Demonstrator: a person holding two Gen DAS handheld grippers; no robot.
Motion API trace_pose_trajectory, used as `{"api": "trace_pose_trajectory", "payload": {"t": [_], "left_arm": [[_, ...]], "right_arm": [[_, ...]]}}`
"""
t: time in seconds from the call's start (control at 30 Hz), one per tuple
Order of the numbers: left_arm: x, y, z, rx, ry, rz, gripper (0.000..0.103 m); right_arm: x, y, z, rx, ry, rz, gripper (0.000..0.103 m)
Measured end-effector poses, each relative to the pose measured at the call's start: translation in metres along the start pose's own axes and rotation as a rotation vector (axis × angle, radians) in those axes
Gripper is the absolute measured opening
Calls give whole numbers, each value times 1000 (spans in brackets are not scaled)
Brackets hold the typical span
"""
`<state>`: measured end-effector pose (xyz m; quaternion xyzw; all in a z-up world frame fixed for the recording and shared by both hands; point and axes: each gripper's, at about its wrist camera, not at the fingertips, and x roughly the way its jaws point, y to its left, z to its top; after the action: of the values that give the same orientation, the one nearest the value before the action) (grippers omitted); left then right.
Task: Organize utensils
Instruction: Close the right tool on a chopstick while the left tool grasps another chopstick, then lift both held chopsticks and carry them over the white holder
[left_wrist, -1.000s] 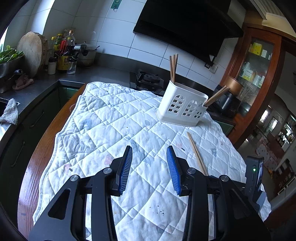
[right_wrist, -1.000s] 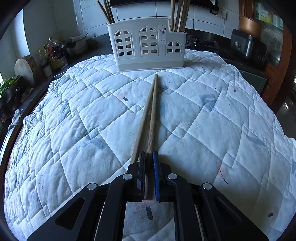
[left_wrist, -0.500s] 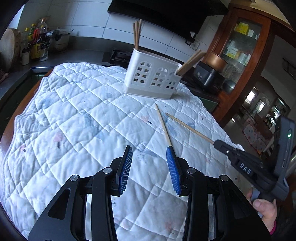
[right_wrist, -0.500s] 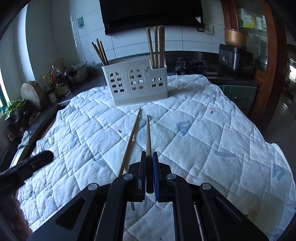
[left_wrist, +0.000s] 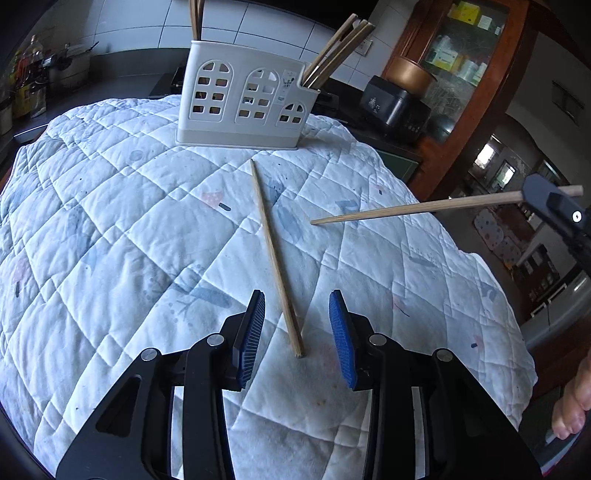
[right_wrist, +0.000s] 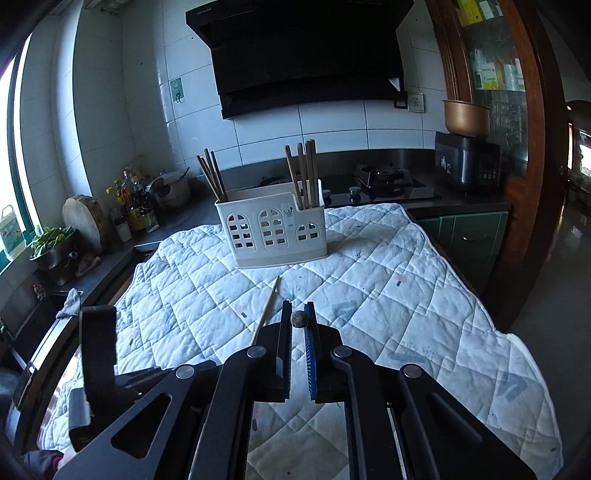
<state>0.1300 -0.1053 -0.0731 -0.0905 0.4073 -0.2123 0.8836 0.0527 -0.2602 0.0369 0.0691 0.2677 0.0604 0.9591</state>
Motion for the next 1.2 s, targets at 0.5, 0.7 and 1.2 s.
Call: {"api": "trace_pose_trajectory", "payload": {"t": [0.5, 0.7, 1.2], "left_arm": [[35, -2, 3, -6, 39, 104, 9], [17, 0, 10, 22, -7, 146, 6], [-84, 10, 101, 140, -222, 69, 6]], "right_arm": [[-6, -3, 17, -41, -19, 10, 7], [-8, 0, 32, -76, -17, 19, 7], [7, 11, 138, -106, 48, 180, 7]]}}
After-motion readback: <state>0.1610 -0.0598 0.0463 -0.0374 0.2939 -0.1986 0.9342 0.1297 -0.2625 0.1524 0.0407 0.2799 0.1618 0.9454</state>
